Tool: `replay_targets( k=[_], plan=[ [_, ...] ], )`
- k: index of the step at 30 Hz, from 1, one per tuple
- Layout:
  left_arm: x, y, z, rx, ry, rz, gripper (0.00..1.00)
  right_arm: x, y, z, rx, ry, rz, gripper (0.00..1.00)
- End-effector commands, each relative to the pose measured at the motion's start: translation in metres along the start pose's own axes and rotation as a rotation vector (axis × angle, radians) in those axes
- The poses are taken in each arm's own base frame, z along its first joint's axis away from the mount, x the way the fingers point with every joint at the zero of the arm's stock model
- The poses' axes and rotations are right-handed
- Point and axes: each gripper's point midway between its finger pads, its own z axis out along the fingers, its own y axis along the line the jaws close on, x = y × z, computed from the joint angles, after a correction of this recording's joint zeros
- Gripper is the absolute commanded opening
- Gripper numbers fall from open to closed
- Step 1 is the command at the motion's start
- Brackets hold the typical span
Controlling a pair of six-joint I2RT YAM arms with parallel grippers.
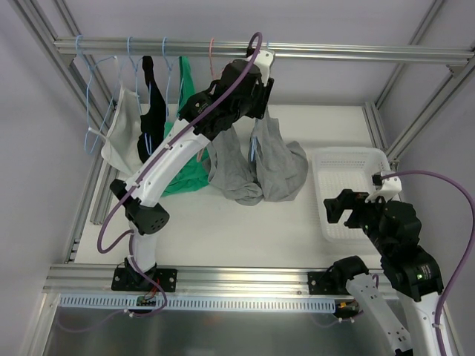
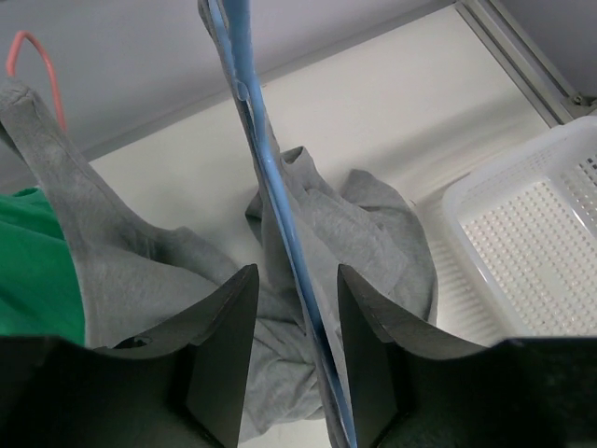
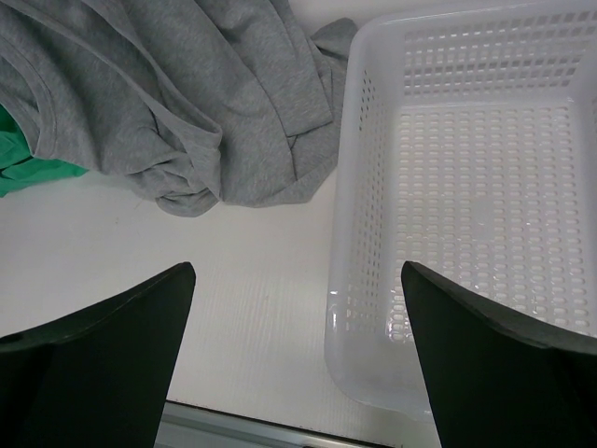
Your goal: Remove the tank top from the hanger
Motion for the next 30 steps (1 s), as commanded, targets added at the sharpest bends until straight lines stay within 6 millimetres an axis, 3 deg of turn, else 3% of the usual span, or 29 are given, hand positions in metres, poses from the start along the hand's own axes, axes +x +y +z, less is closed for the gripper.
replay_targets(
  k=[1,4,5,7,12,18,24,30],
  plan=[
    [-0.021,0.002,-0.001,-0.014,-0.072,-0.019,0.40,-0.001,0.004,-0.001,-0.022,-0.007,-0.001,1.00],
    [-0.017,0.001,0.005,-0.016,-0.064,-0.023,0.31,-0.001,0.004,-0.001,-0.023,-0.004,-0.002,1.00],
    [-0.018,0.001,0.005,-0.019,-0.067,-0.025,0.16,-0.001,0.005,-0.001,-0.028,-0.005,-0.001,0.99],
    [-0.021,0.003,0.003,-0.032,-0.079,-0.041,0.01,0.000,0.005,0.000,-0.027,-0.001,-0.003,1.00],
    [-0.048,0.017,-0.029,-0.072,-0.161,-0.122,0.00,0.001,0.005,0.002,-0.026,0.004,-0.003,0.99],
    [-0.081,0.017,-0.074,-0.010,-0.276,-0.228,0.00,0.002,0.006,0.004,-0.035,0.005,0.004,0.99],
    [-0.084,0.007,-0.091,0.081,-0.319,-0.268,0.00,0.002,0.007,0.008,-0.036,0.013,0.001,1.00],
    [-0.084,0.006,-0.092,0.088,-0.341,-0.278,0.00,0.002,0.009,0.015,-0.040,0.024,0.006,0.99]
  ],
)
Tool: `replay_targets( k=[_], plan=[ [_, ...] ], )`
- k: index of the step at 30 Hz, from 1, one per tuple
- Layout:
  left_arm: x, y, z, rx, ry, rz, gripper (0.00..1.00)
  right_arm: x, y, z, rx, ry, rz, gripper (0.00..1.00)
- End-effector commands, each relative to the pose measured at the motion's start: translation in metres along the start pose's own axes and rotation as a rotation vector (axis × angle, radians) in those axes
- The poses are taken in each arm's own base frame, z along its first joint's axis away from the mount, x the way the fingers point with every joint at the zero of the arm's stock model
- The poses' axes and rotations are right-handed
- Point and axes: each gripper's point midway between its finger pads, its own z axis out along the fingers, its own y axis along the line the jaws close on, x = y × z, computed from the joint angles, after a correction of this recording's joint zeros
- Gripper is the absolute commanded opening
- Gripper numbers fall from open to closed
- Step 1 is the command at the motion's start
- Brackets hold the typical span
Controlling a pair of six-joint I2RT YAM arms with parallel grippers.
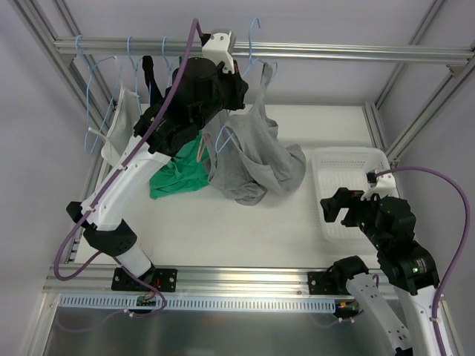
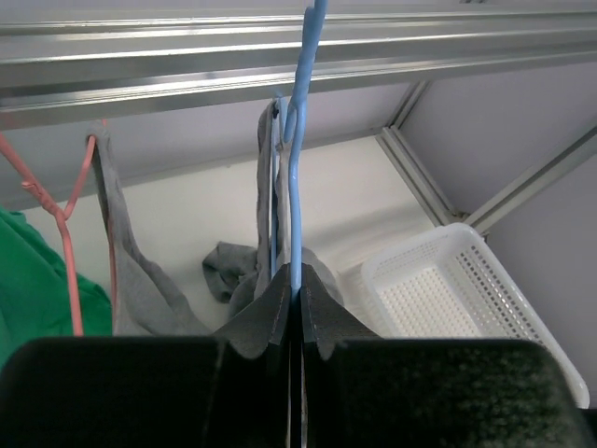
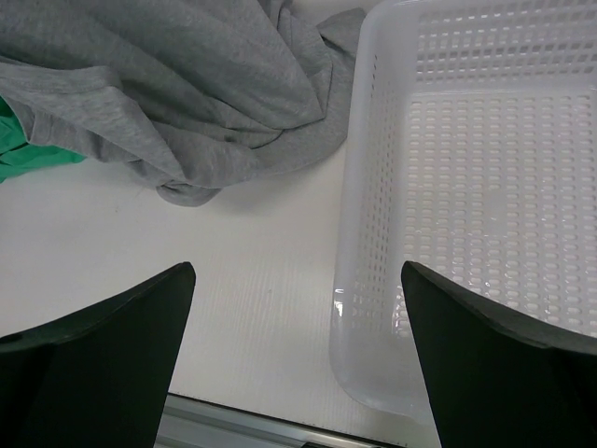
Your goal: Remove the tank top from the hanger
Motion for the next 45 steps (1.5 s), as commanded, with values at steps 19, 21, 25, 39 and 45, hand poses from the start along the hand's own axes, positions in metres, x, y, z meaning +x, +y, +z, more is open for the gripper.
replay_targets(
  k=[19,21,25,39,45],
  plan=[
    [0.087,-0.032,-0.121,0.460,0.080,-0.123,0.00,-0.066,0.128,0.025,-0.665,-0.090,0.004,0.98],
    [0.101,-0.034,-0.135,0.510,0.103,-0.139,0.00,-0.074,0.139,0.038,-0.711,-0.071,0.039,0.95],
    [0.120,-0.040,-0.158,0.609,0.122,-0.171,0.00,-0.083,0.160,0.050,-0.788,-0.036,0.064,0.90],
    [0.135,-0.046,-0.174,0.690,0.126,-0.247,0.00,-0.076,0.196,0.070,-0.823,-0.010,0.050,0.50],
    [0.129,-0.038,-0.180,0.675,0.077,-0.210,0.00,-0.079,0.181,0.074,-0.725,-0.049,0.066,0.00]
  ],
)
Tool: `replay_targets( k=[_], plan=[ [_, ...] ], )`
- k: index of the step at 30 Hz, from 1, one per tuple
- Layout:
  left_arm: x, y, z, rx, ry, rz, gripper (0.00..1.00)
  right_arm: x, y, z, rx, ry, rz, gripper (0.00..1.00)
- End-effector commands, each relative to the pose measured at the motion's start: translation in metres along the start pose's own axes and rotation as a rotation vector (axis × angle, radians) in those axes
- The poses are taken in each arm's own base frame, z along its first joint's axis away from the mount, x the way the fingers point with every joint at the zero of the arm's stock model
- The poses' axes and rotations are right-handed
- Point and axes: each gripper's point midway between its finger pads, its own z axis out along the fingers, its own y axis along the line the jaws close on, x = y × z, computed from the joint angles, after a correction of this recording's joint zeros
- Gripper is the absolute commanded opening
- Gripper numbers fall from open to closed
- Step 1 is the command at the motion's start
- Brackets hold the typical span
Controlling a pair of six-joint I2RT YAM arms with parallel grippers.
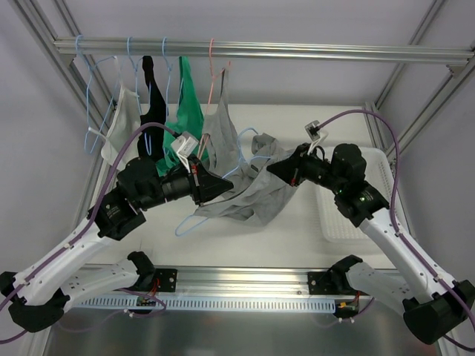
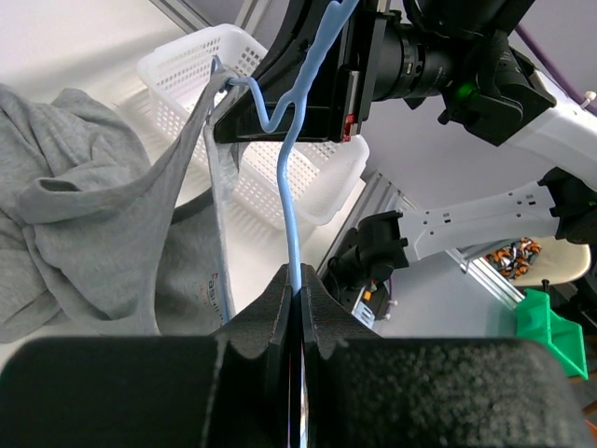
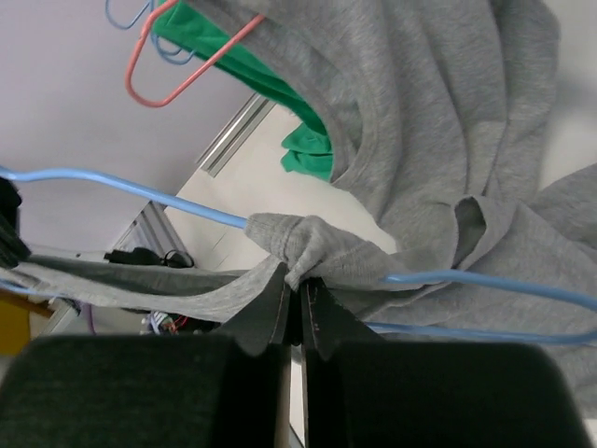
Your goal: Remove the tank top from the hanger
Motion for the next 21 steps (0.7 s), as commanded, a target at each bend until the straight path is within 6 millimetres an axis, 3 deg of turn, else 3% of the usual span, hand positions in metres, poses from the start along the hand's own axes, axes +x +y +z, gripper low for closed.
replay_targets(
  k=[1,6,9,12,15,21],
  plan=[
    [-0.018,-0.016,-0.011,0.055,-0.083,0.057,0.00,-0.034,0.002,-0.015,0.077,-0.138,-0.052,0.00],
    [-0.003,0.005,-0.027,-0.048,-0.027,0.137,0.00,-0.048,-0.012,-0.048,0.253,-0.189,-0.107,0.00],
    [0.006,0.003,-0.038,-0.037,0.002,0.164,0.00,-0.062,-0.024,-0.074,0.396,-0.241,-0.134,0.00],
    [0.009,-0.017,-0.051,0.060,0.011,0.179,0.00,-0.077,-0.037,-0.097,0.531,-0.285,-0.171,0.00],
    [0.007,-0.044,-0.067,0.180,0.008,0.200,0.00,-0.091,-0.039,-0.107,0.586,-0.305,-0.194,0.00],
    [-0.012,-0.073,-0.100,0.264,-0.079,0.247,0.00,-0.094,-0.045,-0.102,0.606,-0.258,-0.222,0.00]
  ],
)
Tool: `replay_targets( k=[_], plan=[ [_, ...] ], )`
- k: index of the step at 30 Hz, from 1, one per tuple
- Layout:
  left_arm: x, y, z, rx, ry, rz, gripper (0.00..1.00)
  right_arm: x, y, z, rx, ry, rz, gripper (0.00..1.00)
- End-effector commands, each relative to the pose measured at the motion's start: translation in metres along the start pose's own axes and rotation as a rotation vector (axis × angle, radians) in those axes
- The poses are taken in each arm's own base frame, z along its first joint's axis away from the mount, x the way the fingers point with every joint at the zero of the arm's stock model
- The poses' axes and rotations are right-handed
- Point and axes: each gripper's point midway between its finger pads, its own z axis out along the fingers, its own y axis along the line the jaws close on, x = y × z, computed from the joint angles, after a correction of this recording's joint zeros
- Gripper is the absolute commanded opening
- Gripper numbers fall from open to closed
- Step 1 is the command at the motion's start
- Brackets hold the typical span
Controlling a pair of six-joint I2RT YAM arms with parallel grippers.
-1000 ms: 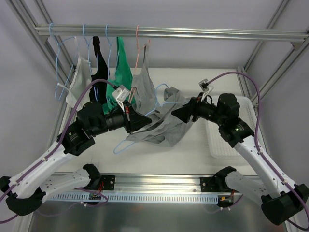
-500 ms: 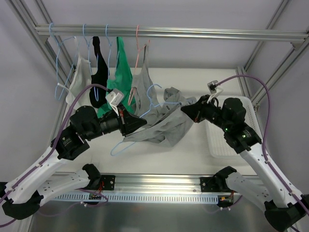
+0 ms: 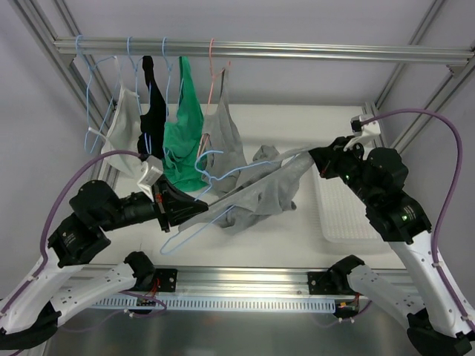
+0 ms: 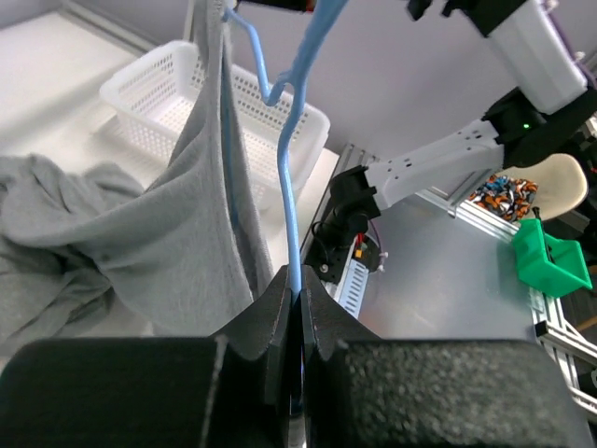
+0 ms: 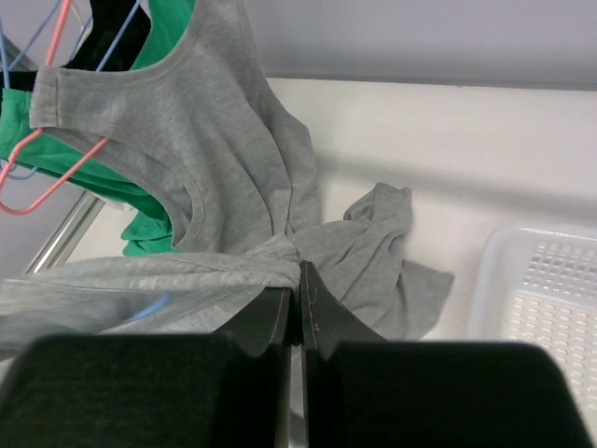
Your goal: Remove the tank top from the hanger
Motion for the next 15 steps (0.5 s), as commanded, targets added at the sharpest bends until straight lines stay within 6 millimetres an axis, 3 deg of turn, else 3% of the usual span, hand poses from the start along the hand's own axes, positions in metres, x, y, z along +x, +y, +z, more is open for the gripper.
replay_targets(
  k=[1,6,9,12,15],
  plan=[
    [-0.031,-0.037,-0.024,0.123,-0.090,0.087,0.00,-0.013,-0.016,0.001,0.080,-0.028,-0.045,0.00],
    [-0.027,-0.031,-0.013,0.105,-0.043,0.075,0.00,-0.024,0.021,-0.007,-0.113,-0.043,-0.029,0.00],
    [-0.016,-0.012,0.004,0.043,0.029,0.038,0.00,-0.039,0.041,-0.019,-0.208,-0.072,-0.030,0.00],
    [-0.006,-0.002,0.016,0.022,0.079,0.018,0.00,-0.051,0.048,-0.028,-0.238,-0.102,-0.036,0.00],
    [-0.003,0.003,0.022,0.009,0.097,0.012,0.00,-0.054,0.037,-0.030,-0.179,-0.120,-0.038,0.00]
  ],
)
